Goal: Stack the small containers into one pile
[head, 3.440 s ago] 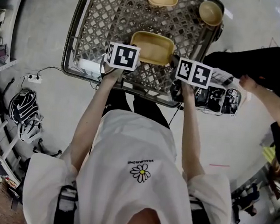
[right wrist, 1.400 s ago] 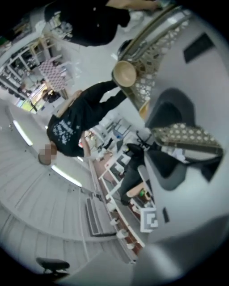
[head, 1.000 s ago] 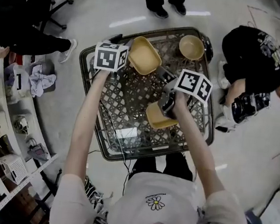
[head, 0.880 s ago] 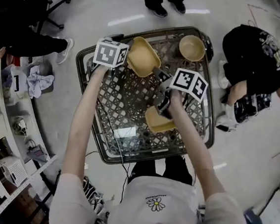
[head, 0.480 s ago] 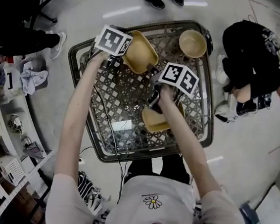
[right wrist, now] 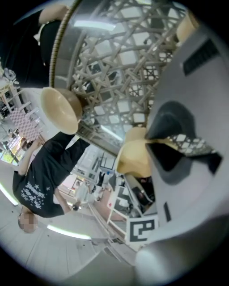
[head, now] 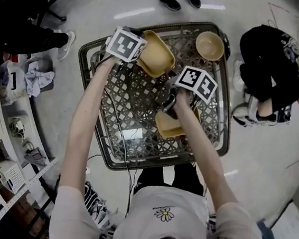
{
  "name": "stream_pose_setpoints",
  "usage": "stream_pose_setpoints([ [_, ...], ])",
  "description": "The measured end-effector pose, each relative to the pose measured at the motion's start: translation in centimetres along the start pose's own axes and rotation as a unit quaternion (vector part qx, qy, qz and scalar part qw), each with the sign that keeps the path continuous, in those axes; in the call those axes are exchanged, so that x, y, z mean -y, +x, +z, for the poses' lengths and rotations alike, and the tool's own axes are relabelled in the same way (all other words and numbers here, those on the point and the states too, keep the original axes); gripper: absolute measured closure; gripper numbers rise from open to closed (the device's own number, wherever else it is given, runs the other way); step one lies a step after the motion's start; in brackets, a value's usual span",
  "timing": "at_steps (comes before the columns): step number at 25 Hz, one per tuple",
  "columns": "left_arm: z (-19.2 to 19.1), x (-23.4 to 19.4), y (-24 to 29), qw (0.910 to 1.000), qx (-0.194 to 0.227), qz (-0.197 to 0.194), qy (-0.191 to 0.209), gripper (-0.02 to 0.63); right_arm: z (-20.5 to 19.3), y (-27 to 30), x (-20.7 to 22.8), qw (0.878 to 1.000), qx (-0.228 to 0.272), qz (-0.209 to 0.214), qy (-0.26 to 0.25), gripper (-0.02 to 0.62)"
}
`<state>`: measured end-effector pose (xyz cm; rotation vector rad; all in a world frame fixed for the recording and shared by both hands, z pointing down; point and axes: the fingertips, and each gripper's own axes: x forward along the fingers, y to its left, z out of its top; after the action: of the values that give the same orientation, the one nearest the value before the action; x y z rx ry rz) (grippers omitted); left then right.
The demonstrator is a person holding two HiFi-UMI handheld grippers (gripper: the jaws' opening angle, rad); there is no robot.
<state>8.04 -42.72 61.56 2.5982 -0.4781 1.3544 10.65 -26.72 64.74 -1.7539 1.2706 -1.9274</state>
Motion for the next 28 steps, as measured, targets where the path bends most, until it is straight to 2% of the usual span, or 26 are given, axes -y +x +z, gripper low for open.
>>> stream_pose_setpoints([
  [3, 2.3, 0.2, -2.8, 0.9990, 0.042, 0.012, -0.006, 0.566, 1.8, -1.6, -1.3, 0.999, 0.028, 0.002, -0.030, 0.551],
  [7, 6.0, 0.2, -8.0, 0.9920, 0.117, 0.048, -0.012, 0.568, 5.2, -5.1, -5.2, 0.990, 0.091, 0.014, -0.108, 0.554],
  [9, 7.8, 0.4, -11.9, 0.9847, 0.155, 0.078, -0.017, 0.568, 6.3, -7.9, -8.0, 0.980, 0.127, 0.026, -0.147, 0.555],
  [11, 9.5, 1.1, -16.4, 0.9723, 0.200, 0.115, -0.035, 0.569, 7.4, -11.4, -11.0, 0.966, 0.168, 0.038, -0.192, 0.557],
  [15, 11.4, 3.9, -25.3, 0.9397, 0.285, 0.180, -0.057, 0.569, 7.3, -18.8, -16.0, 0.925, 0.241, 0.061, -0.287, 0.557],
  [18, 12.1, 6.8, -31.3, 0.9138, 0.337, 0.221, -0.052, 0.569, 6.4, -24.3, -18.7, 0.883, 0.294, 0.084, -0.356, 0.558],
  [21, 12.3, 10.3, -36.3, 0.8915, 0.376, 0.247, -0.053, 0.569, 5.4, -29.6, -20.5, 0.843, 0.339, 0.102, -0.406, 0.558],
  [25, 12.1, 14.3, -40.9, 0.8677, 0.409, 0.277, -0.057, 0.569, 4.2, -34.9, -21.9, 0.796, 0.377, 0.141, -0.451, 0.558],
  [28, 10.6, 16.4, -42.8, 0.8564, 0.419, 0.298, -0.052, 0.569, 2.7, -36.9, -22.0, 0.767, 0.392, 0.151, -0.485, 0.558],
])
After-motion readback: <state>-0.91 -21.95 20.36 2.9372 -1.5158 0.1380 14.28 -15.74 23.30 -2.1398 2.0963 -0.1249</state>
